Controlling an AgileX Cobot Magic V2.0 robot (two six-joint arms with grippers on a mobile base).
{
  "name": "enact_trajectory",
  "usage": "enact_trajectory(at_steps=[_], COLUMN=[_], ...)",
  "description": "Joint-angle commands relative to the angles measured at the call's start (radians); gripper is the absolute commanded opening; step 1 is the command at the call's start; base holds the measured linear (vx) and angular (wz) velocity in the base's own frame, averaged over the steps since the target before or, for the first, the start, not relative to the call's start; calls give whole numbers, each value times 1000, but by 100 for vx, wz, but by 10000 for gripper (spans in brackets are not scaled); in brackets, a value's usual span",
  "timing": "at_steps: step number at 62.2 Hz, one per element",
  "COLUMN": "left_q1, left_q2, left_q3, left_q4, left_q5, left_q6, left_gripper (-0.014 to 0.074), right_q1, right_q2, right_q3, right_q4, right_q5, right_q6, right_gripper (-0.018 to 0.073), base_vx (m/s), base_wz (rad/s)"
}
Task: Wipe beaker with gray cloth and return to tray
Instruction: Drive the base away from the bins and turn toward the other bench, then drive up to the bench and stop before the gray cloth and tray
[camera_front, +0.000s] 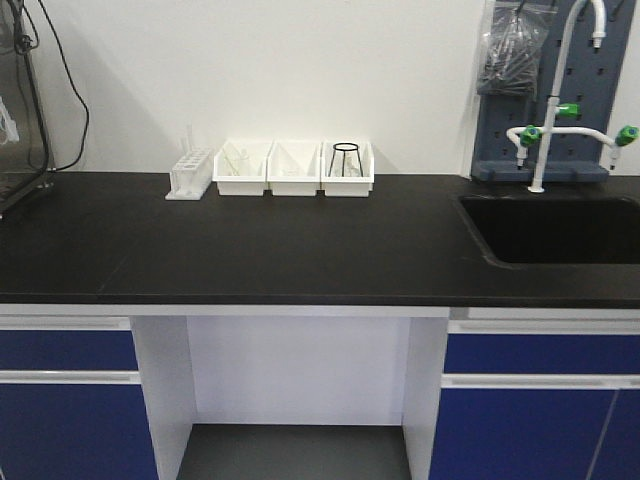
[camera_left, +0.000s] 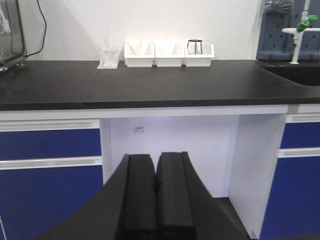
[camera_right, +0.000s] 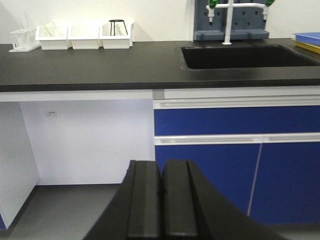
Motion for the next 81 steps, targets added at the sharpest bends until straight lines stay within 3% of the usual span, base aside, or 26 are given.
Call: enact_trajectory(at_steps=[1,31,81], left_q1=[3,3,3], left_q2=[-15,-15,-15], left_q3=[31,31,31], left_q4=[-8,-8,-8], left_q5=[-86,-86,-86], left_q6=[-1,-1,-1], left_gripper=[-6,-6,-6], right_q1=[-9,-9,-9], right_q2=[-9,-9,-9], right_q3=[5,5,5], right_q4=[-8,-8,-8], right_q5=[-81,-81,-81], right_q6=[-8,-8,-8], right_gripper=[-11,-11,-11], base_vx=[-28,-22,-11], base_wz=[-16,-44,-82])
